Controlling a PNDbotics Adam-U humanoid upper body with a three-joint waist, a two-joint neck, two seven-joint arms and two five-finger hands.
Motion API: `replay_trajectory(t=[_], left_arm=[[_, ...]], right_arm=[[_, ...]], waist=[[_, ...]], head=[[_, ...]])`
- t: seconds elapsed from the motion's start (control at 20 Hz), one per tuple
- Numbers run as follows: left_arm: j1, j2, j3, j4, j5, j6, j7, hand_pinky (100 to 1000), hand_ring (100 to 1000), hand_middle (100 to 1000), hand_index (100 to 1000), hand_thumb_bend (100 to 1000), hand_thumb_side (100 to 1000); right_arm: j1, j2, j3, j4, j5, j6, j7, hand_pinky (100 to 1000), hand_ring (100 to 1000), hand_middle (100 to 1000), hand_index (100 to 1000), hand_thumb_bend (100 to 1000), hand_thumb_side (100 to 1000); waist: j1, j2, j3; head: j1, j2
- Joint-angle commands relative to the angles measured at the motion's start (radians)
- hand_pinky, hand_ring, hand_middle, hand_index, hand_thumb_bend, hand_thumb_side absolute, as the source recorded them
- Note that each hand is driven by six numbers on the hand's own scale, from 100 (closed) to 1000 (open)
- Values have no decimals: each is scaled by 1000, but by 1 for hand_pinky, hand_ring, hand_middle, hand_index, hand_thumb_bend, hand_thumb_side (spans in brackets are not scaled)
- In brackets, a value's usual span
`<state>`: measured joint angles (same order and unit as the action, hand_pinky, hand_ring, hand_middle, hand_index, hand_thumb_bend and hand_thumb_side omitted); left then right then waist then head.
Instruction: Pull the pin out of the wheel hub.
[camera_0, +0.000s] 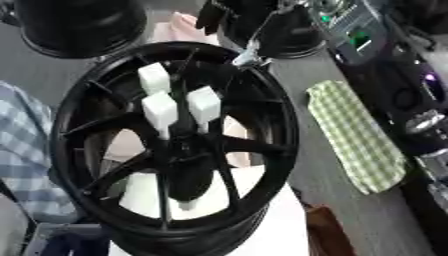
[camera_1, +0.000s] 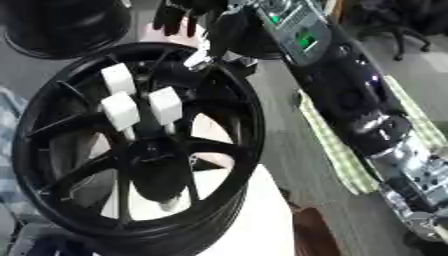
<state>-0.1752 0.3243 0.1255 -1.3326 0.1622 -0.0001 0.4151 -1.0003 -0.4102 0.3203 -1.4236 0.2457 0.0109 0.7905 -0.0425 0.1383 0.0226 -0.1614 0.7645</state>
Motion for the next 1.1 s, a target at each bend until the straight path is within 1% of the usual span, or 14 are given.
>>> replay_trajectory(t=[0.05,0.25,0.5,0.55,0.6,0.7,1.1], left_arm=[[-12,15,0,-11,-5,-1,-5,622,609,530,726,449,577],[-16,13,-2,-10,-5,-1,-5,621,609,530,726,451,577],[-22,11,-5,-10,-3,-1,-5,621,608,530,726,451,576],[-23,11,-5,-10,-3,-1,-5,621,608,529,726,452,576],[-24,10,-5,-10,-2,-1,-6,621,608,529,726,452,576],[-25,10,-5,-11,-2,-1,-6,621,608,529,726,452,576],[-30,9,-6,-14,1,0,-6,621,608,529,726,452,576]], right_arm=[[-4,-19,3,-57,-5,46,-6,665,765,666,787,617,323],[17,-15,15,-74,9,49,-7,670,767,668,790,622,313],[45,-12,29,-68,25,8,13,682,771,670,790,622,289],[49,-12,31,-64,29,-3,18,685,772,669,788,627,268],[53,-12,34,-59,35,-15,23,686,772,669,787,619,284],[58,-11,37,-48,45,-34,30,687,770,662,779,613,279],[72,-8,49,-28,75,-70,45,694,766,651,770,604,274]], waist=[[4,-17,3],[3,-16,8],[3,-12,14],[3,-12,14],[3,-11,15],[3,-9,16],[5,-1,21]], head=[[-4,5],[0,5],[2,5],[2,5],[2,5],[1,5],[-2,5]])
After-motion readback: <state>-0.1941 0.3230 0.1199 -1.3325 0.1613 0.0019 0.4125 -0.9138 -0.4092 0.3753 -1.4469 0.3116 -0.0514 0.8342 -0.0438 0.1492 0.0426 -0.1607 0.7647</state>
